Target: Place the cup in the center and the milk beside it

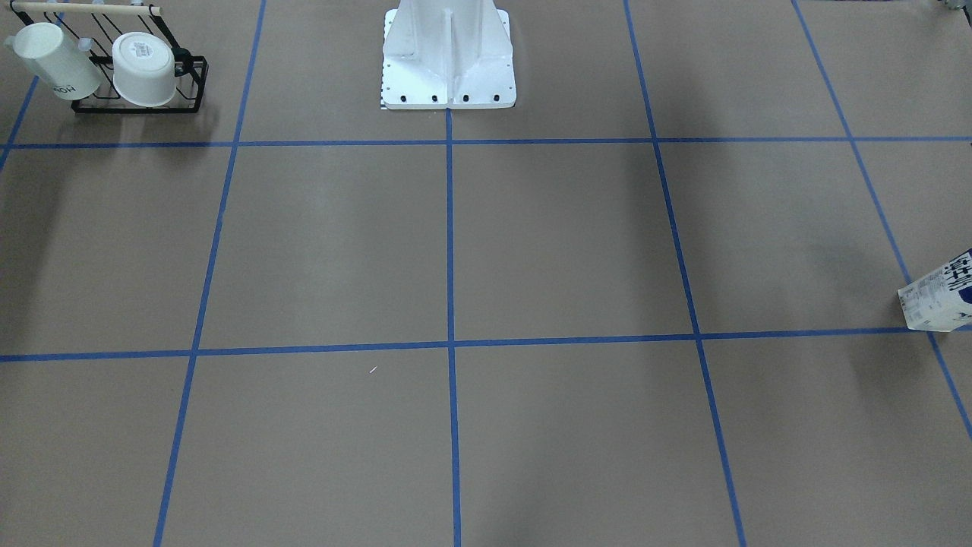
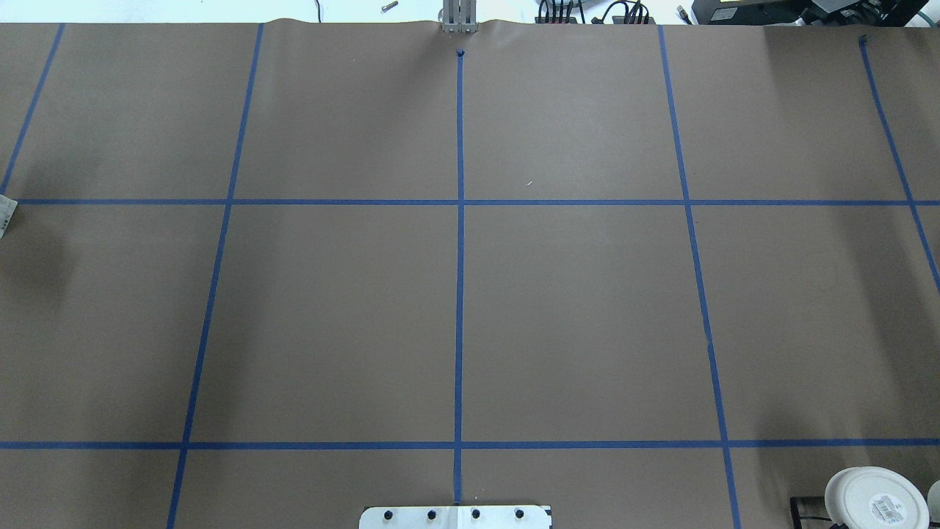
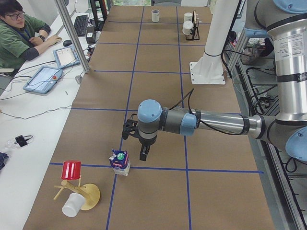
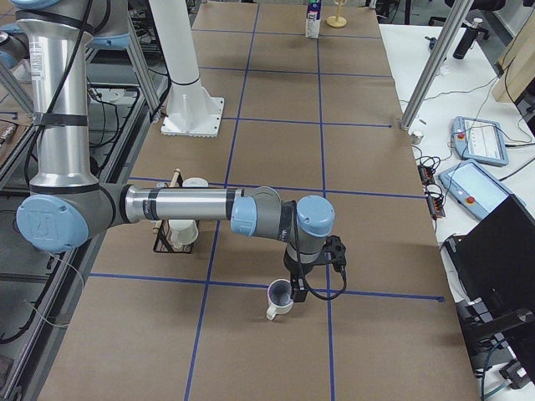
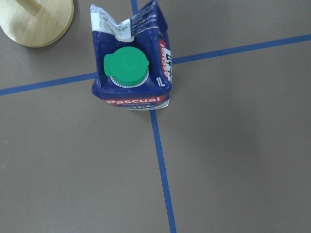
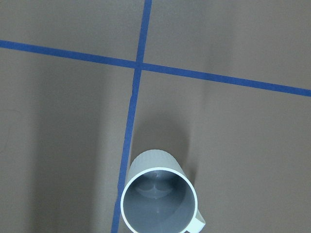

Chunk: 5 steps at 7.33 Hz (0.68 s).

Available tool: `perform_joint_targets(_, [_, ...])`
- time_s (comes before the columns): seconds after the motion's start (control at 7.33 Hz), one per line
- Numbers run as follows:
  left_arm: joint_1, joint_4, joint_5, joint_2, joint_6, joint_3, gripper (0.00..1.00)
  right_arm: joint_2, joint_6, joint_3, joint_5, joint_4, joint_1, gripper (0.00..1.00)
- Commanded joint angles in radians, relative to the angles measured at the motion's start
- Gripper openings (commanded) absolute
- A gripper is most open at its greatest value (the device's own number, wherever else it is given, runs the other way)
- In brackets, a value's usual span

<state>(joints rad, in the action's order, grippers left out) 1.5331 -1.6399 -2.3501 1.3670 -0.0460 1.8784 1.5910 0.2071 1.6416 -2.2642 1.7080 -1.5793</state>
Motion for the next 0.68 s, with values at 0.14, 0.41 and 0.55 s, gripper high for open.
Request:
perform_joint_targets(0.14, [0.004,-0.001,0.005,0.023,0.0,0.004,0.99,-0.002,0.0,0.033,0.0,-0.004,-0.001,1.0])
perform_joint_targets(0.41, [0.015,-0.033,0.0,0.05,0.0,0.019,0.99,-0.003,0.002,0.044,0.005,-0.01,-0.001,1.0])
perform_joint_targets(0.55, [0.022,-0.11,0.002,0.055,0.0,0.018,0.99,-0.012,0.002,0.075,0.0,-0.018,-0.001,1.0])
